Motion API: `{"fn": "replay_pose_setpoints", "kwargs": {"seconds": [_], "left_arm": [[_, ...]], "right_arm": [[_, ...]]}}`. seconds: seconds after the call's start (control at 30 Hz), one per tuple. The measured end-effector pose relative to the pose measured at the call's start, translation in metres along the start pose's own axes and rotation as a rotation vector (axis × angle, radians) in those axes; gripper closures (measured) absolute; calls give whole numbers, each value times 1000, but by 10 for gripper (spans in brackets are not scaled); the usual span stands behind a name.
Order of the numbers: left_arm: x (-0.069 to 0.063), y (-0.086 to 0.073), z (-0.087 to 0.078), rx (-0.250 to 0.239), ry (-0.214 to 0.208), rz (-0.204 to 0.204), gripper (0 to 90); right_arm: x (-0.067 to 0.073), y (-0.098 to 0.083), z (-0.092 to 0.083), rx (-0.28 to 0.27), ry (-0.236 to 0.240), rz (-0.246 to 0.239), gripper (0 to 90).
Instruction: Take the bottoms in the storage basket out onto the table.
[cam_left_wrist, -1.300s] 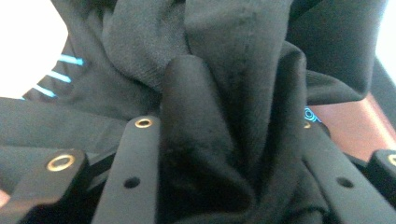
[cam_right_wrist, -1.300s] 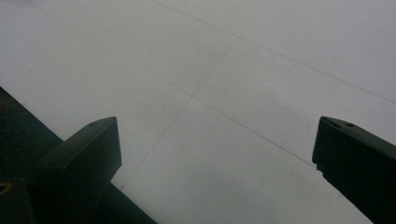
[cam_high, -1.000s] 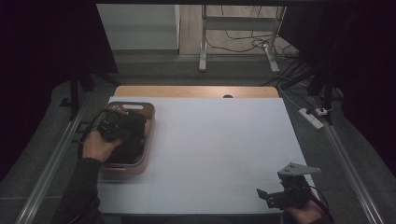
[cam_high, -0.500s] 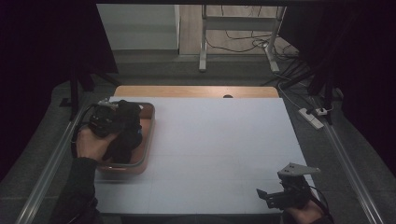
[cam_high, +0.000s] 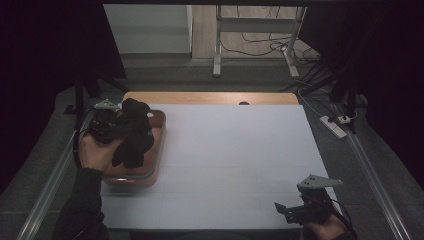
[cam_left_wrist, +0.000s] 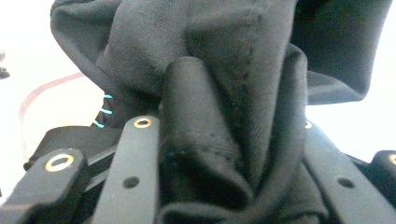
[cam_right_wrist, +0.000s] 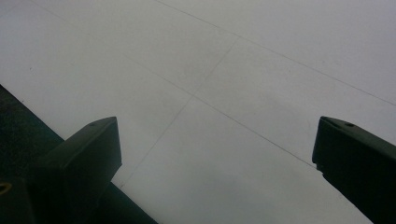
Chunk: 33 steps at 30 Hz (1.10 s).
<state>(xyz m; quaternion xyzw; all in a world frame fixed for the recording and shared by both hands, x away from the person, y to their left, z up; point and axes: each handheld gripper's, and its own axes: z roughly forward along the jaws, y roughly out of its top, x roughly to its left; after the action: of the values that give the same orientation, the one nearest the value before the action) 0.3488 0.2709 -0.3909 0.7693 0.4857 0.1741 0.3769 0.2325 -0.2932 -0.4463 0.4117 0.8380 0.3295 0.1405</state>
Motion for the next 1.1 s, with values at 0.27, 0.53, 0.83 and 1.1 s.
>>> {"fn": "replay_pose_setpoints", "kwargs": {"seconds": [0.27,0.53,0.83,1.1], "left_arm": [[-7,6,-8,-39,-11,20,642],[-18,13,-13,-63,-19,51,641],[-33,21,-21,-96,-28,82,640],[-44,27,-22,-104,-47,111,640]], "right_arm": [[0,0,0,2,-2,-2,11],[0,0,0,1,-1,-1,12],[0,0,0,1,0,-1,12],[0,0,0,2,-3,0,12]]}}
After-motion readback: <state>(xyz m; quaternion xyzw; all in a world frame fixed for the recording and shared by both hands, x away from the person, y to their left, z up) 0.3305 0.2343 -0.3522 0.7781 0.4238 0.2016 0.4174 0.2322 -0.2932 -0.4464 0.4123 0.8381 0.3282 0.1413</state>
